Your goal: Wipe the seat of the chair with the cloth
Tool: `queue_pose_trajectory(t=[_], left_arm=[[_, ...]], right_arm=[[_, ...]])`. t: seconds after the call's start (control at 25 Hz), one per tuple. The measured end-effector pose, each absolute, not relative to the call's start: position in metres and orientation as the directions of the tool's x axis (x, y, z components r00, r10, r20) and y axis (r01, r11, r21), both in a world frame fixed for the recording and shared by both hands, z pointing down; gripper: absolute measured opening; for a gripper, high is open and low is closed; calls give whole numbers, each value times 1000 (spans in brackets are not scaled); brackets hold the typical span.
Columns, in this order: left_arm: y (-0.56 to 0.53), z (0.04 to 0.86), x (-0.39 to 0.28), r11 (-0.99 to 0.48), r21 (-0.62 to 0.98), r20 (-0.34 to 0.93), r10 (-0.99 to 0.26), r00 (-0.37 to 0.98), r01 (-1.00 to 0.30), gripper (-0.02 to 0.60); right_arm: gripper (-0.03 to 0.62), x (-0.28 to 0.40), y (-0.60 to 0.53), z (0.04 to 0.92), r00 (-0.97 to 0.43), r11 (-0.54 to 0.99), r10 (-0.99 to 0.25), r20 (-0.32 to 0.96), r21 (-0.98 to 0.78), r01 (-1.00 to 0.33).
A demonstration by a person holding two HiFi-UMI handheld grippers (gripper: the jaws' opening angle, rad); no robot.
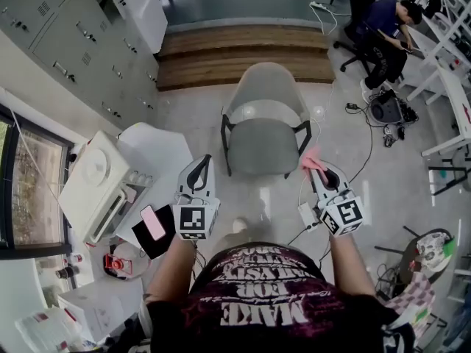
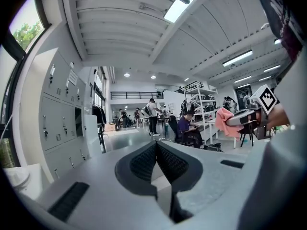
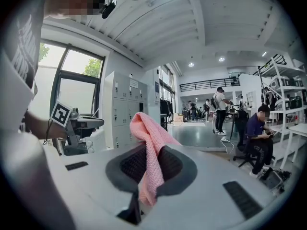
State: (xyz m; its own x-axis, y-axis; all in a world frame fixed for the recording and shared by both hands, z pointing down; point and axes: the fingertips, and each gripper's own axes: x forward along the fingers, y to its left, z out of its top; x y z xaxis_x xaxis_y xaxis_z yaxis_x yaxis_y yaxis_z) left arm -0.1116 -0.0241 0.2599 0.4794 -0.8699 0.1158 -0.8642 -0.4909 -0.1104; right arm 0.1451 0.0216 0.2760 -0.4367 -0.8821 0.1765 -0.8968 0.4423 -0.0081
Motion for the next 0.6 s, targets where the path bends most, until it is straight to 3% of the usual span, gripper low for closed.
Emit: queue_pose_trajectory(t=[0.6], left_arm=[[-79,288,-135,-501,-89,157,-861,484,-861,6]], right_arm=[[32,116,-28,293,-438,441,-878,190,-32,-897]])
